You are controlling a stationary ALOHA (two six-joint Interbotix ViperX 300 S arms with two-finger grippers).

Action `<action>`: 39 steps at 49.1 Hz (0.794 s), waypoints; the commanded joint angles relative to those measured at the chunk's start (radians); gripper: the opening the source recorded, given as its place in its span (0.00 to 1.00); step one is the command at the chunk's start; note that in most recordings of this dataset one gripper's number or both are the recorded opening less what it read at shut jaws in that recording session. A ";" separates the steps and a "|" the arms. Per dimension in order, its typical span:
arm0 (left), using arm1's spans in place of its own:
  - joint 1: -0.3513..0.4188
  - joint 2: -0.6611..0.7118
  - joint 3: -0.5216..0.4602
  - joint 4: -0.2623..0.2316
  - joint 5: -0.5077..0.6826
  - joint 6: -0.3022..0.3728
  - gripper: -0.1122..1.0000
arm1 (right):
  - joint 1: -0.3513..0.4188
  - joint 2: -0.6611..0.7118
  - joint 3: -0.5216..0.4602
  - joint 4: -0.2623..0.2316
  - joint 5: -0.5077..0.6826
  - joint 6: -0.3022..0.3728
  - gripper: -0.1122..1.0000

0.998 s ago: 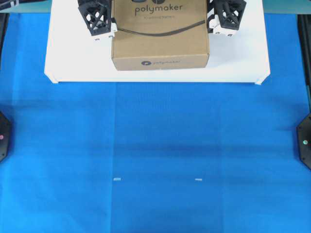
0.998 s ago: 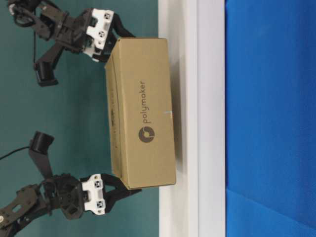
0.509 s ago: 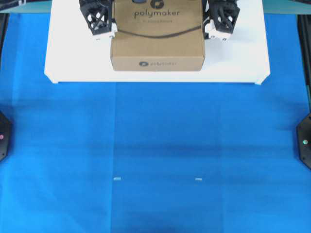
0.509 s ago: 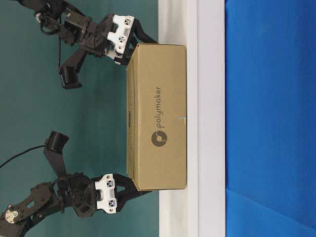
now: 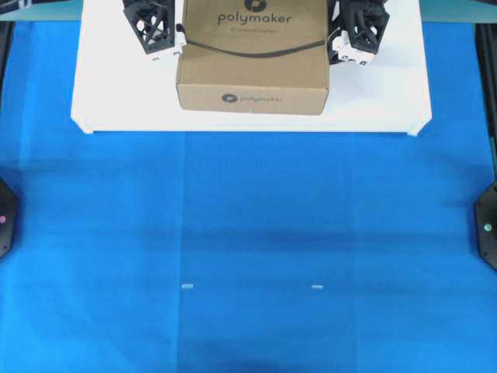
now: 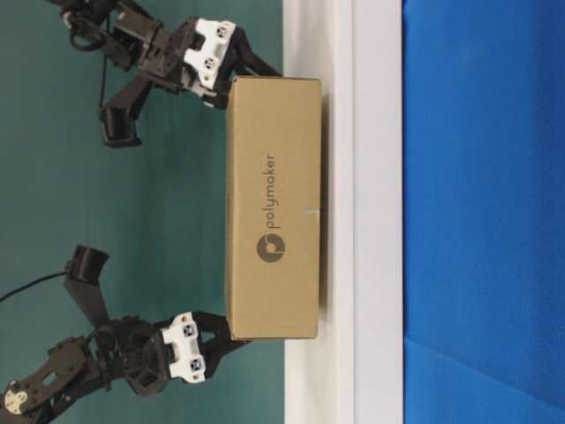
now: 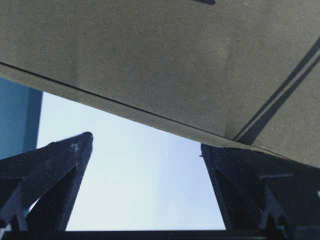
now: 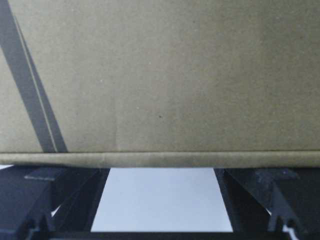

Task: Place the cardboard box on the stand after clamping it between your arms.
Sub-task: 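Lower the box onto the white stand with both grippers, then release the box and pull both grippers outward away from it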

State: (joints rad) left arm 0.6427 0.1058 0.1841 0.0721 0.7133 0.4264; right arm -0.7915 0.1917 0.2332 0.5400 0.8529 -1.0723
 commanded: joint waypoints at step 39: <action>0.081 -0.153 0.124 -0.020 -0.021 0.009 0.87 | -0.074 -0.178 0.137 -0.057 -0.023 0.006 0.99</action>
State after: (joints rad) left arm 0.7164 0.0031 0.3083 0.0537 0.6842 0.4372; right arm -0.8345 0.0752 0.3636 0.4847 0.8299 -1.0784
